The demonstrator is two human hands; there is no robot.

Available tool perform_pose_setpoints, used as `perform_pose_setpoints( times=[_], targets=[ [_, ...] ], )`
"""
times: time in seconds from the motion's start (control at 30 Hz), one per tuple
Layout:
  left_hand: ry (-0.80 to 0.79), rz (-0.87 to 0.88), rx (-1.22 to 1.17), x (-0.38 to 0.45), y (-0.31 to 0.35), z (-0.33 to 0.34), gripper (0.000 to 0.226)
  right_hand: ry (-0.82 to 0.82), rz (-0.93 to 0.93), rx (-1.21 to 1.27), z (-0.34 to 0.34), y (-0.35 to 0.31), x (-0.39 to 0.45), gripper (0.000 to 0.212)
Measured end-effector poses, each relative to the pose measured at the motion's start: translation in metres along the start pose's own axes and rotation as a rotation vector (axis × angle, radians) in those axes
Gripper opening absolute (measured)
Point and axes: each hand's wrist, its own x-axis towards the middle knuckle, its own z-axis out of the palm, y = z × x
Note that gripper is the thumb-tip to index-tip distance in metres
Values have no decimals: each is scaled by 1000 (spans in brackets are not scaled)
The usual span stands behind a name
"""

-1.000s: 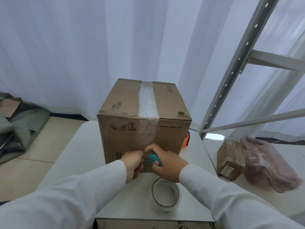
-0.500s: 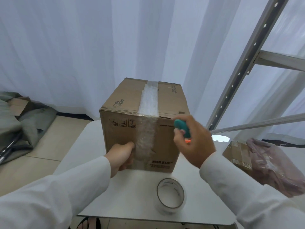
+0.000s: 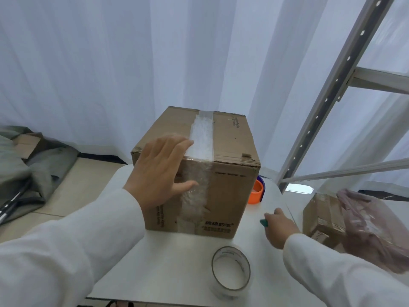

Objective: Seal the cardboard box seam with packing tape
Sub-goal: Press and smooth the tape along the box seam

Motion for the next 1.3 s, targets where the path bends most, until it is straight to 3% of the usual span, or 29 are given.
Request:
perform_pose_setpoints(
  times=[0.1,0.23,0.27,0.33,0.47,0.53,0.7,0.83,1.07,1.3],
  targets=[
    [-52,43,70,-3,1,13,75,8,15,-83,13,2,3,38],
    [-9,55,106,-9,5,22,80,-162,6,-98,17,1,-2,50],
    [-3,51,118,-10,7,23,84,-132,-12,-54,10,-1,-4,54],
    [4,37,134,-13,11,25,91,118,-66,121,-14,-7,-8,55],
    [-12,0,168,-16,19,29,105,815,-280,555,-75,-24,-31,46],
    [-15,-15,181,-16,21,31,107,988,-442,576,-90,-40,-47,45],
    [-1,-5,167,-17,20,31,107,976,-794,155,-72,-91,-53,57],
    [5,35,157,-15,14,29,110,1026,-734,-34,-55,-103,-32,65],
    [7,65,182,-14,11,29,112,1117,-701,-91,-44,-107,-24,79],
    [-21,57,208,-13,11,29,116,1029,-661,-108,-45,-110,-28,83]
  ],
)
